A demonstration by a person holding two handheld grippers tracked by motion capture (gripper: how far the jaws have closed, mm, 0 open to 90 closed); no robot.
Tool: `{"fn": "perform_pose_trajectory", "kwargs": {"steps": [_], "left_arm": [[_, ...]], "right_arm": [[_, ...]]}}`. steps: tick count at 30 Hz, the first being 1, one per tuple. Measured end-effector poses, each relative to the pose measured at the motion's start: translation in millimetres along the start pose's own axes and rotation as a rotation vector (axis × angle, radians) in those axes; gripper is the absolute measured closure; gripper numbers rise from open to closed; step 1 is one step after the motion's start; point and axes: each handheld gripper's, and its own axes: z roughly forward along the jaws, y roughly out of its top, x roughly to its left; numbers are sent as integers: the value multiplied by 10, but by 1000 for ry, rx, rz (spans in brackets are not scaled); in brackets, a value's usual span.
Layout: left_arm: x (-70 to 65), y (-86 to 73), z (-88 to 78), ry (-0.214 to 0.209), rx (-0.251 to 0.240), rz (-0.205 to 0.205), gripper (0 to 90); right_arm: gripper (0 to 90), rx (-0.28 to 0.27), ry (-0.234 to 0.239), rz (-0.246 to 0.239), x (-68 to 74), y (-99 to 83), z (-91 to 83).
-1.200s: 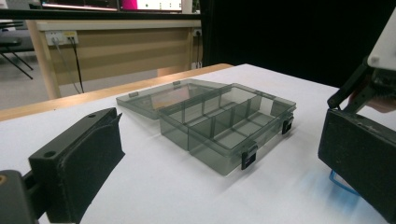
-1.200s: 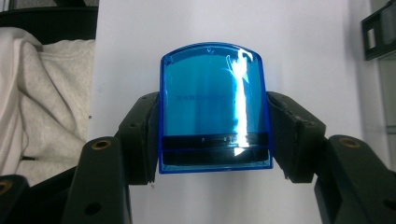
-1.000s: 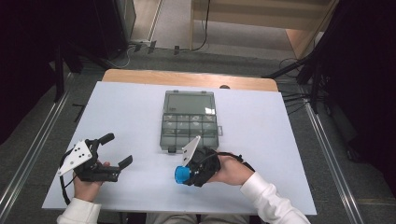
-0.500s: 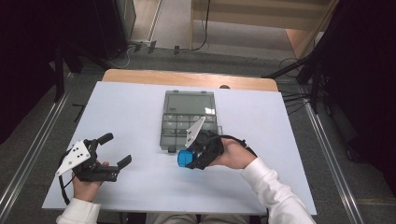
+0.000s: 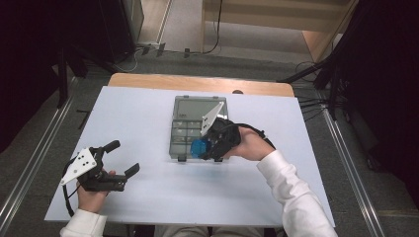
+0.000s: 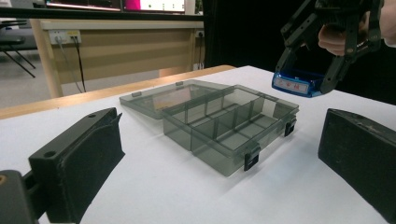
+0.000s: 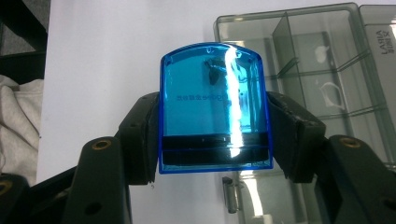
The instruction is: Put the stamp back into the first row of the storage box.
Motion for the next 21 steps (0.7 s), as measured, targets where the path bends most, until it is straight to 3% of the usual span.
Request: {"fn": "perform_pose_trajectory", "kwargs": {"steps": [6,16,21], "left_arm": [[1,-1,4,0,0,1,0],[34,-10,4,5,-3,-13,0],[44,-13,4,5,-2,-19,0]], "right_arm": [[420,10,-15,-2,-81,63,-38],[420,38,-52,49,-376,174,-72],[420,42,-85,52,-515,187,-42]]}}
